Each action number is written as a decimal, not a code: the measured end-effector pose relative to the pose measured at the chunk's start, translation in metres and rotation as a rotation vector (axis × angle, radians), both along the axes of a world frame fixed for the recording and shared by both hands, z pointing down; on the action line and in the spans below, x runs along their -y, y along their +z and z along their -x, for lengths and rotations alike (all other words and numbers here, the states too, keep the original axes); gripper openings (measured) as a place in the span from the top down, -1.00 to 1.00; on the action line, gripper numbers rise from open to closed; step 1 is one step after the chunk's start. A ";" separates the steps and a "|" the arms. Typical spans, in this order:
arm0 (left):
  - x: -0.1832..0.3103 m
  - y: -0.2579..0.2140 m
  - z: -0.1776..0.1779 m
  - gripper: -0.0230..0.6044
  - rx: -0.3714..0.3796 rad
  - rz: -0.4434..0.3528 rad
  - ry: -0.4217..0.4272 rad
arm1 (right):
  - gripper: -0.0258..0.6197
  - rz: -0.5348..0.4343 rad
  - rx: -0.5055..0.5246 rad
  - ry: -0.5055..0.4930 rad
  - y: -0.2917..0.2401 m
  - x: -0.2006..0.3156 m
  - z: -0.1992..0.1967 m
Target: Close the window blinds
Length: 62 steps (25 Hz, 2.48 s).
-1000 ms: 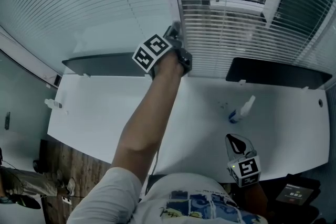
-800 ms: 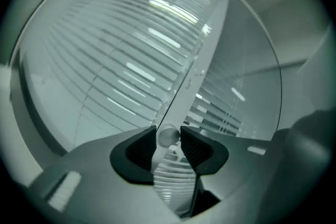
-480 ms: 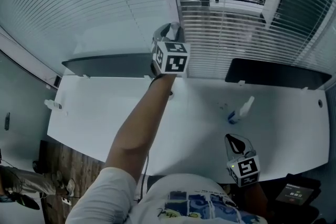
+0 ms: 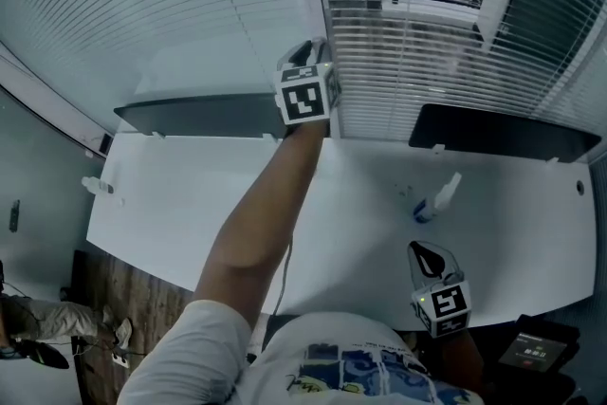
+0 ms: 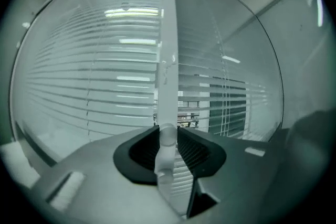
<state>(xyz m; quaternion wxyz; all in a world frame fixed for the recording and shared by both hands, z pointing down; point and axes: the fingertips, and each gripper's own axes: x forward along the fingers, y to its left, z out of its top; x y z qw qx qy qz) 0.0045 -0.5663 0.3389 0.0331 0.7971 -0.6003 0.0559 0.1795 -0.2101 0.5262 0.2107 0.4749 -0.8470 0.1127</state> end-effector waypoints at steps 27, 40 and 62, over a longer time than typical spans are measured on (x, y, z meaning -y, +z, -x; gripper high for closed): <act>-0.265 0.034 0.137 0.69 0.065 0.072 0.270 | 0.91 -0.103 -0.049 -0.111 -0.059 -0.021 0.088; -0.469 -0.021 0.275 0.90 -0.005 0.151 0.421 | 0.91 -0.142 -0.095 -0.086 -0.162 -0.135 0.247; -0.648 -0.026 0.284 0.90 -0.068 0.203 0.691 | 0.91 -0.178 -0.107 -0.021 -0.201 -0.279 0.311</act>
